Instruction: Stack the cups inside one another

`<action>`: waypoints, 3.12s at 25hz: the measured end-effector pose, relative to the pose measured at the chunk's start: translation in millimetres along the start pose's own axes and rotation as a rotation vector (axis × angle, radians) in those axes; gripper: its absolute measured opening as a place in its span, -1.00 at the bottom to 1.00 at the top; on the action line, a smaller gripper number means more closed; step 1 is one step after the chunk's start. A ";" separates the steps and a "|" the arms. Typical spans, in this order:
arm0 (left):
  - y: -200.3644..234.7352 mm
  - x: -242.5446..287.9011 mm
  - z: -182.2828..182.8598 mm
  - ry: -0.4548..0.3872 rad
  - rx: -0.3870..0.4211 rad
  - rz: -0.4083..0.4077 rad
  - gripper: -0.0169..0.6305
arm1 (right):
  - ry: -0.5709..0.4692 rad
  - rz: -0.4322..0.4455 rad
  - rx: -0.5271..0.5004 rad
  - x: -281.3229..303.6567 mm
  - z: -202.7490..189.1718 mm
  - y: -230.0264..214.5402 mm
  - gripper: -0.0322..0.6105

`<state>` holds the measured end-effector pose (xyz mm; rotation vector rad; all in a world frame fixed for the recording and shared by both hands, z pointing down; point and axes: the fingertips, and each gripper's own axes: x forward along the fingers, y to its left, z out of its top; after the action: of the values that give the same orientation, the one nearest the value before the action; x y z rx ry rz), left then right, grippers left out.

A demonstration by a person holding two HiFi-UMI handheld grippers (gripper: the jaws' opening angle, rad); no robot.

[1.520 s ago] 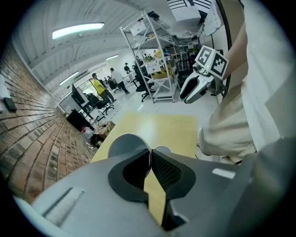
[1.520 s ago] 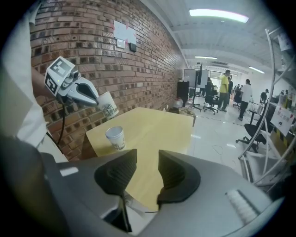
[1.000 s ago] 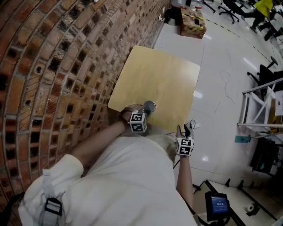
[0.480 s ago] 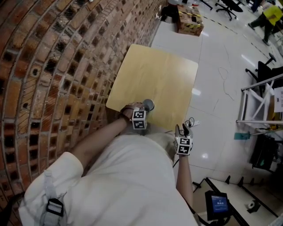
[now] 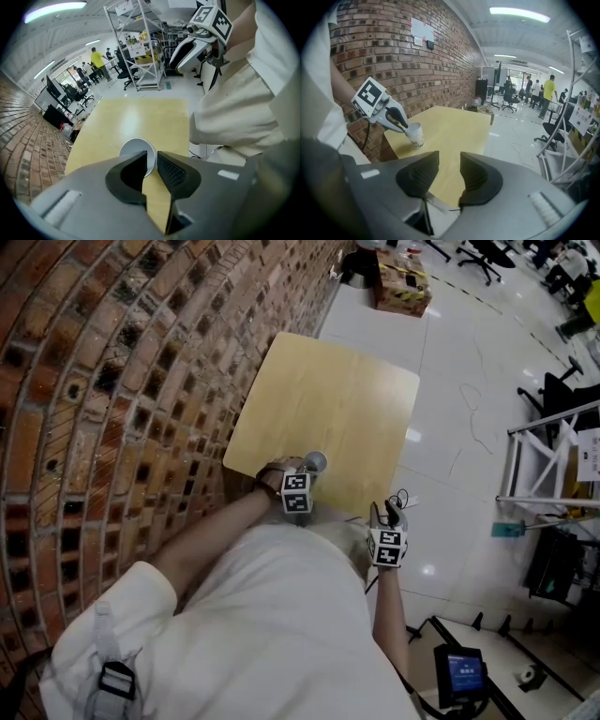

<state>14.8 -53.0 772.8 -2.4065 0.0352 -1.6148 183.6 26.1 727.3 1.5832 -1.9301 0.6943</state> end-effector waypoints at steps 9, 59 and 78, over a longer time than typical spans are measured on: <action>7.6 -21.3 11.3 -0.105 -0.120 0.038 -0.62 | -0.016 0.015 0.031 -2.6 17.0 5.4 -0.44; -34.0 -178.0 152.2 -0.695 -0.870 0.279 -0.68 | -0.443 0.012 0.280 -222.6 9.2 -110.2 -0.45; -110.7 -248.6 82.1 -0.672 -0.933 0.438 -0.71 | -0.482 0.104 0.219 -237.6 17.8 -35.9 -0.43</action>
<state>-19.2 108.1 541.0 -3.1135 1.3282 -0.5612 255.6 174.4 551.6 1.9325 -2.3596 0.6225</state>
